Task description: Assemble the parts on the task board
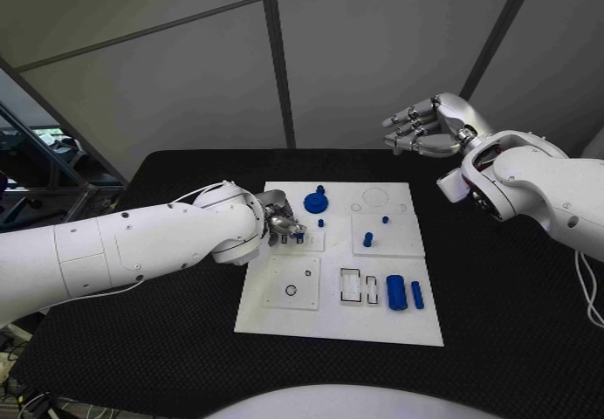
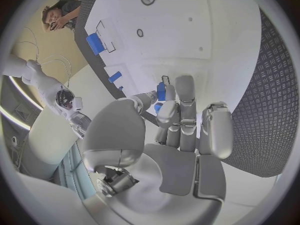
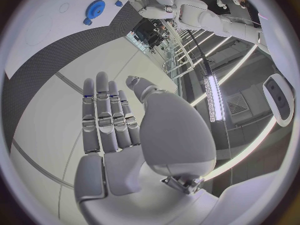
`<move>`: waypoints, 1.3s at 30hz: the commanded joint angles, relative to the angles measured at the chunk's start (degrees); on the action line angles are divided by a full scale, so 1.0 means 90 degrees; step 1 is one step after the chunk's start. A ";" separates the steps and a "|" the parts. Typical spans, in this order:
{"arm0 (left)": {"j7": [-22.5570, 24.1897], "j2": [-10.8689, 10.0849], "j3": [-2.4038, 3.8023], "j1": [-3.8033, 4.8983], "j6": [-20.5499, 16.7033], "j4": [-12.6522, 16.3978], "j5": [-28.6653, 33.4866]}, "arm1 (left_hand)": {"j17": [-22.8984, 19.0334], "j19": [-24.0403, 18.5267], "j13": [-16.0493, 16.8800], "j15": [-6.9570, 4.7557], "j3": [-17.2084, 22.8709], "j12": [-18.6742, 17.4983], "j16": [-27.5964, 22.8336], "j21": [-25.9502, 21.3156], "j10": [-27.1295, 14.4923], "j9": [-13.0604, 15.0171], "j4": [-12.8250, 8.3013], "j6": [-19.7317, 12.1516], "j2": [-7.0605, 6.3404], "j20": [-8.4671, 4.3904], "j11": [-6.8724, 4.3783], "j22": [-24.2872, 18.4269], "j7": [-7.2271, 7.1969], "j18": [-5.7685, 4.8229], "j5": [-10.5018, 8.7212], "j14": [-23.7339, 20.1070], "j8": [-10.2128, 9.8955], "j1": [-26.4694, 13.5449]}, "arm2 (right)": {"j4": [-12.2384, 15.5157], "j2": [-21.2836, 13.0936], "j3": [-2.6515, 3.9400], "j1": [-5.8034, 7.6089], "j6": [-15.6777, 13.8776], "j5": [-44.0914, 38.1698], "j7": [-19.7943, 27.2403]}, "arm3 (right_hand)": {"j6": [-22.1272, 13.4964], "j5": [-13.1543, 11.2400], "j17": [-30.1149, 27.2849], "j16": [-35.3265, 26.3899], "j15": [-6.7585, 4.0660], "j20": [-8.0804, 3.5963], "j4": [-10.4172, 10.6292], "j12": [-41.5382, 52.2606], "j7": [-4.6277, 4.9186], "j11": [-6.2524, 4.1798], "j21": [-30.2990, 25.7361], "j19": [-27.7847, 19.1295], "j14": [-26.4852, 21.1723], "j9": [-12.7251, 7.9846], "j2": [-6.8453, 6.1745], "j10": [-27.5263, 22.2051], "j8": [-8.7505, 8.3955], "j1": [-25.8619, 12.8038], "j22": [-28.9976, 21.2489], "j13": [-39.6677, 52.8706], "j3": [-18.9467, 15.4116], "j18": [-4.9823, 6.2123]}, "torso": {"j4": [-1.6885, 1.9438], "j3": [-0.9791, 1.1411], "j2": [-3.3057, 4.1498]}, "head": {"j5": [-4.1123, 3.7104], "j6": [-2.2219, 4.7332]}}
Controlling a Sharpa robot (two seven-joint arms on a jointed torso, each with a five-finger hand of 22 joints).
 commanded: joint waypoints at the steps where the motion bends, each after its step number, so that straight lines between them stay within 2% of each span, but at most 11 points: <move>1: -0.0065 0.0023 0.0002 -0.0025 0.0008 -0.0018 -0.0489 | 0.0006 0.0004 -0.0024 -0.0039 0.1064 -0.0003 -0.0028 0.0010 0.0083 0.0006 -0.1043 0.0034 0.0018 -0.0006 -0.0043 0.0165 -0.0029 -0.0040 0.0023 0.0011 0.0025 -0.0056 | 0.0019 0.0005 0.0005 0.0016 0.0040 0.0015 0.0032 | 0.0000 0.0024 -0.0010 -0.0044 0.0045 0.0033 0.0044 -0.0031 0.0036 0.0028 -0.0044 -0.0010 0.0002 0.0003 -0.0003 -0.0029 -0.0021 -0.0058 -0.0011 -0.0007 0.0001 0.0055 | 0.0000 -0.0006 -0.0002 | -0.0015 -0.0014; 4: -0.0074 0.0036 0.0003 -0.0052 0.0110 -0.0032 -0.0551 | 0.0007 0.0005 -0.0028 -0.0039 0.1066 -0.0006 -0.0028 0.0011 0.0081 0.0007 -0.1044 0.0034 0.0019 -0.0006 -0.0043 0.0166 -0.0029 -0.0040 0.0024 0.0011 0.0025 -0.0057 | 0.0032 0.0002 0.0005 0.0016 0.0045 0.0015 0.0031 | 0.0002 0.0026 -0.0010 -0.0050 0.0045 0.0035 0.0046 -0.0031 0.0036 0.0027 -0.0050 -0.0012 -0.0001 0.0004 0.0003 -0.0030 -0.0020 -0.0059 -0.0014 -0.0010 0.0004 0.0055 | -0.0001 -0.0010 0.0003 | -0.0020 -0.0010; 8: -0.0081 0.0053 0.0003 -0.0069 0.0205 -0.0044 -0.0584 | 0.0007 0.0005 -0.0033 -0.0039 0.1068 -0.0011 -0.0028 0.0011 0.0079 0.0008 -0.1045 0.0034 0.0020 -0.0006 -0.0043 0.0166 -0.0029 -0.0040 0.0026 0.0011 0.0025 -0.0059 | 0.0039 0.0007 0.0004 0.0016 0.0051 0.0015 0.0029 | 0.0002 0.0026 -0.0010 -0.0050 0.0045 0.0035 0.0046 -0.0031 0.0036 0.0027 -0.0050 -0.0012 -0.0001 0.0004 0.0003 -0.0030 -0.0020 -0.0059 -0.0014 -0.0010 0.0004 0.0055 | 0.0000 0.0001 0.0001 | -0.0015 -0.0022; 11: -0.0087 0.0060 0.0003 -0.0076 0.0271 -0.0041 -0.0639 | 0.0006 -0.0004 -0.0040 -0.0039 0.1075 -0.0017 -0.0030 0.0003 0.0076 0.0012 -0.1048 0.0036 0.0024 -0.0006 -0.0043 0.0153 -0.0030 -0.0037 0.0031 0.0011 0.0029 -0.0064 | 0.0044 0.0011 0.0004 0.0016 0.0058 0.0015 0.0026 | 0.0006 0.0027 -0.0011 -0.0054 0.0046 0.0036 0.0048 -0.0032 0.0035 0.0027 -0.0054 -0.0013 -0.0003 0.0005 0.0009 -0.0031 -0.0017 -0.0059 -0.0016 -0.0013 0.0007 0.0056 | 0.0007 -0.0003 0.0001 | -0.0040 -0.0030; 21: -0.0102 0.0042 0.0003 -0.0082 0.0554 0.0006 -0.0743 | 0.0006 -0.0010 -0.0059 -0.0040 0.1110 -0.0037 -0.0034 -0.0004 0.0063 0.0035 -0.1079 0.0039 0.0025 -0.0008 -0.0045 0.0146 -0.0032 -0.0035 0.0074 0.0010 0.0050 -0.0086 | 0.0035 0.0013 0.0004 0.0016 0.0104 0.0015 0.0012 | 0.0019 0.0053 -0.0011 -0.0068 0.0048 0.0039 0.0056 -0.0034 0.0034 0.0028 -0.0068 -0.0015 -0.0005 0.0008 0.0020 -0.0036 -0.0009 -0.0065 -0.0023 -0.0021 0.0016 0.0058 | 0.0007 -0.0006 -0.0005 | -0.0026 -0.0049; 26: -0.0105 0.0037 0.0004 -0.0083 0.0620 0.0032 -0.0754 | 0.0008 -0.0020 -0.0065 -0.0041 0.1145 -0.0045 -0.0037 -0.0015 0.0061 0.0063 -0.1111 0.0041 0.0015 -0.0010 -0.0048 0.0133 -0.0034 -0.0032 0.0133 0.0010 0.0076 -0.0124 | 0.0034 0.0017 0.0004 0.0016 0.0128 -0.0049 -0.0001 | 0.0024 0.0061 -0.0012 -0.0072 0.0048 0.0040 0.0056 -0.0035 0.0034 0.0028 -0.0073 -0.0016 -0.0008 0.0009 0.0020 -0.0040 -0.0007 -0.0067 -0.0025 -0.0024 0.0017 0.0059 | 0.0002 -0.0008 -0.0004 | 0.0005 -0.0045; 39: -0.0107 0.0040 0.0005 -0.0083 0.0674 -0.0016 -0.0782 | 0.0015 -0.0031 -0.0078 -0.0046 0.1220 -0.0060 -0.0041 -0.0030 0.0061 0.0127 -0.1178 0.0040 -0.0016 -0.0014 -0.0053 0.0120 -0.0041 -0.0028 0.0264 0.0012 0.0135 -0.0219 | 0.0026 0.0029 0.0004 0.0015 0.0166 -0.0094 -0.0029 | 0.0026 0.0069 -0.0013 -0.0081 0.0051 0.0043 0.0059 -0.0038 0.0035 0.0030 -0.0081 -0.0018 -0.0013 0.0009 0.0015 -0.0047 -0.0005 -0.0073 -0.0029 -0.0029 0.0015 0.0058 | 0.0006 -0.0008 0.0001 | -0.0011 -0.0041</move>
